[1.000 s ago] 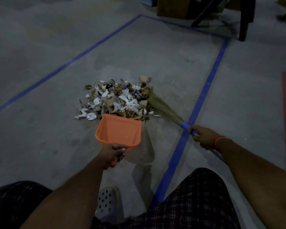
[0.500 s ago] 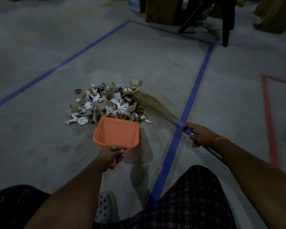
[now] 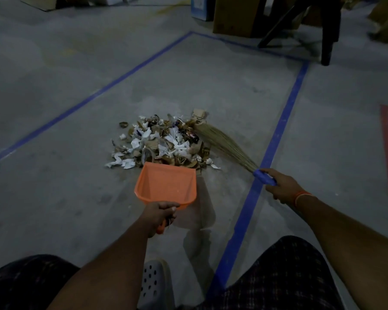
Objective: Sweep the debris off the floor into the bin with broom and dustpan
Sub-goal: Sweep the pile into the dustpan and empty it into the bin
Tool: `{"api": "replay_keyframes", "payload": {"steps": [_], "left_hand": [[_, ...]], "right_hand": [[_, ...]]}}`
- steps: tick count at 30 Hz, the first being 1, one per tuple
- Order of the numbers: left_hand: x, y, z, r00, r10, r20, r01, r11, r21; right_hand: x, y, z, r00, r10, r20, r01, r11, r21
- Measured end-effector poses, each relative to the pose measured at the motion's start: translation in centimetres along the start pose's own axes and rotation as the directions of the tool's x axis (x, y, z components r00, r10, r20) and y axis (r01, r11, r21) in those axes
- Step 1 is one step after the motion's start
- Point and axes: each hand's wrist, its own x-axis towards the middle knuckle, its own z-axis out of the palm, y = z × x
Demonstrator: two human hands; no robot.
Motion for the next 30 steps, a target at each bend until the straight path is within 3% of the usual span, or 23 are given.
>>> {"api": "replay_keyframes", "payload": {"steps": [4,14,20,30], "left_hand": [[-0.5,-0.5,-0.1,0.999,-0.012,-0.029,0.012,1.000,-0.017],[-0.4,-3.8,-1.8,0.994,-0.104,-0.035,0.108,0.980,0.165],[2.3,-4.1,-2.7,0.991,-0.129,-0.041,0.134,0.974,0.180],[4.5,-3.1,-2.5,0.997,-0.077,-0.031,0.082,0.974,0.211]], "right_hand": [[1.7,0.5,0.7,0.998,0.018,-0.057,-0.016,1.000,0.023],[6.2,2.6,0.2,0.994,-0.078,-0.081,0.073,0.995,-0.062],[9.7,2.0,0.6,0.992,-0.129,0.014,0.130,0.979,-0.159],[11.0,1.9,4.1,0.983,-0.010,0.181,0.030,0.994,-0.103]]}}
